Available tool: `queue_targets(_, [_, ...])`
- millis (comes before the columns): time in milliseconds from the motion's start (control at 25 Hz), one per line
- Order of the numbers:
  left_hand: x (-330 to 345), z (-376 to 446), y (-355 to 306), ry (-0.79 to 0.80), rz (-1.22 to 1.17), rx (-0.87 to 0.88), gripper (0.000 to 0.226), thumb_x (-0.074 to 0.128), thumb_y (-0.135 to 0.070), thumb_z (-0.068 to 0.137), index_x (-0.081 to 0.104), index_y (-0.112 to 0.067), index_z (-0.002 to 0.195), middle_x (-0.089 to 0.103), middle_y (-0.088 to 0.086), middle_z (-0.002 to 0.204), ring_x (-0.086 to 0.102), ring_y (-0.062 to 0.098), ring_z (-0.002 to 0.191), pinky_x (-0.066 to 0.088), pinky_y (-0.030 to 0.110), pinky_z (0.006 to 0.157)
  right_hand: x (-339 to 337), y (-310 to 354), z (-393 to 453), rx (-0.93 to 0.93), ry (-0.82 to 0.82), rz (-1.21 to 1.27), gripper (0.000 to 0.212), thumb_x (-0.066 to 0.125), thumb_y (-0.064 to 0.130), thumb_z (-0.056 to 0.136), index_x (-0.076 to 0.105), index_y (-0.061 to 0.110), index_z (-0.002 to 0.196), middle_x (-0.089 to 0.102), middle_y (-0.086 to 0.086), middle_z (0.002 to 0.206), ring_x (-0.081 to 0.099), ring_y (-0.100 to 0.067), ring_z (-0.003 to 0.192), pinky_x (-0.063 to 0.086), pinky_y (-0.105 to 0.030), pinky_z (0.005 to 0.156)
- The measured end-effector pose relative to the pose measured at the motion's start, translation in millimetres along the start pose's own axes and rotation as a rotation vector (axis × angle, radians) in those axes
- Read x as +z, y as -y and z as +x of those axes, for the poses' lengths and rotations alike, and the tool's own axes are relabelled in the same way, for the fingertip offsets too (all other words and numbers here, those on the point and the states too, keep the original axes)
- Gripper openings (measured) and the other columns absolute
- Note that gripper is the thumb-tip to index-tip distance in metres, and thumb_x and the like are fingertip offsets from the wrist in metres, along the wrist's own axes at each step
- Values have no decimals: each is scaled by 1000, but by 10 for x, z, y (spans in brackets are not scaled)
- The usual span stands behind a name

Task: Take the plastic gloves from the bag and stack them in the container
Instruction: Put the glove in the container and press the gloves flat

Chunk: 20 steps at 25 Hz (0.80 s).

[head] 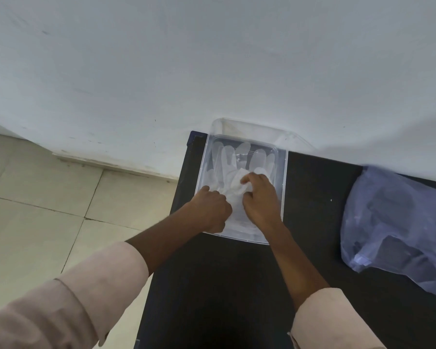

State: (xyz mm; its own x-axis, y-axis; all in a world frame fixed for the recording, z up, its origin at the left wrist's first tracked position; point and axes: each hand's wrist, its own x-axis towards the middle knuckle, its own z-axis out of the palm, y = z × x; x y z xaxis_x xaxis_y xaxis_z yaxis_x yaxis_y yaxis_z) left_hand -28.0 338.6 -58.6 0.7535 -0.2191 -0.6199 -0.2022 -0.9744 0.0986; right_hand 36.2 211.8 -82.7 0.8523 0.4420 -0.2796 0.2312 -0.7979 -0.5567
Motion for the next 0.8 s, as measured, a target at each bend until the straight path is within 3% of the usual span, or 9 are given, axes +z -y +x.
queue_targets(80, [6,-1,9,3,9,1,31,50,-32,95,62,-14,117,64,6,110,59,23,103,39,39,99,57,8,9,47,103,-115,17,49,12,93,63,15,101,66,-6,110,58,-17,85,44,-26,74])
queue_targets(160, [0,-4,13,3,15,3,32,50,-33,96,61,-13,118,65,7,111,59,23,104,39,40,100,88,-2,20,47,178,-163,18,48,14,94,65,14,96,69,-6,104,58,-16,81,46,-27,74])
queue_targets(240, [-4,-11,13,-3,18,4,33,51,-33,96,61,-13,119,65,7,112,60,22,105,39,40,101,86,-6,34,10,147,-107,16,50,10,92,65,16,95,63,-5,122,62,-19,96,48,-27,80])
queue_targets(320, [4,-15,11,-10,16,3,34,51,-34,96,60,-14,122,66,6,114,60,22,106,39,39,102,82,-10,38,-43,119,-87,17,50,9,93,63,17,101,42,-2,151,56,-20,121,48,-28,89])
queue_targets(400, [13,-5,5,-16,4,-1,36,53,-36,96,60,-15,124,65,6,116,60,22,108,39,39,104,68,3,25,-44,89,-87,19,50,12,95,61,17,109,30,-1,159,49,-21,131,46,-28,97])
queue_targets(480, [17,4,6,-13,2,-7,38,53,-37,95,59,-15,125,65,6,117,60,22,108,38,39,104,66,10,4,-15,6,-51,19,52,12,94,60,17,111,43,-4,150,52,-22,126,45,-27,96])
queue_targets(600, [31,11,5,-12,6,-6,37,54,-37,95,59,-15,123,65,6,114,60,22,106,39,39,103,45,12,-32,4,-63,-24,15,54,12,93,62,14,105,63,-6,120,62,-20,101,45,-25,85])
queue_targets(800, [63,11,9,-19,35,-3,33,51,-33,95,60,-15,120,65,6,112,59,23,105,39,41,100,96,5,-26,-25,182,-19,21,50,4,90,69,12,93,72,-6,101,66,-21,89,53,-34,87])
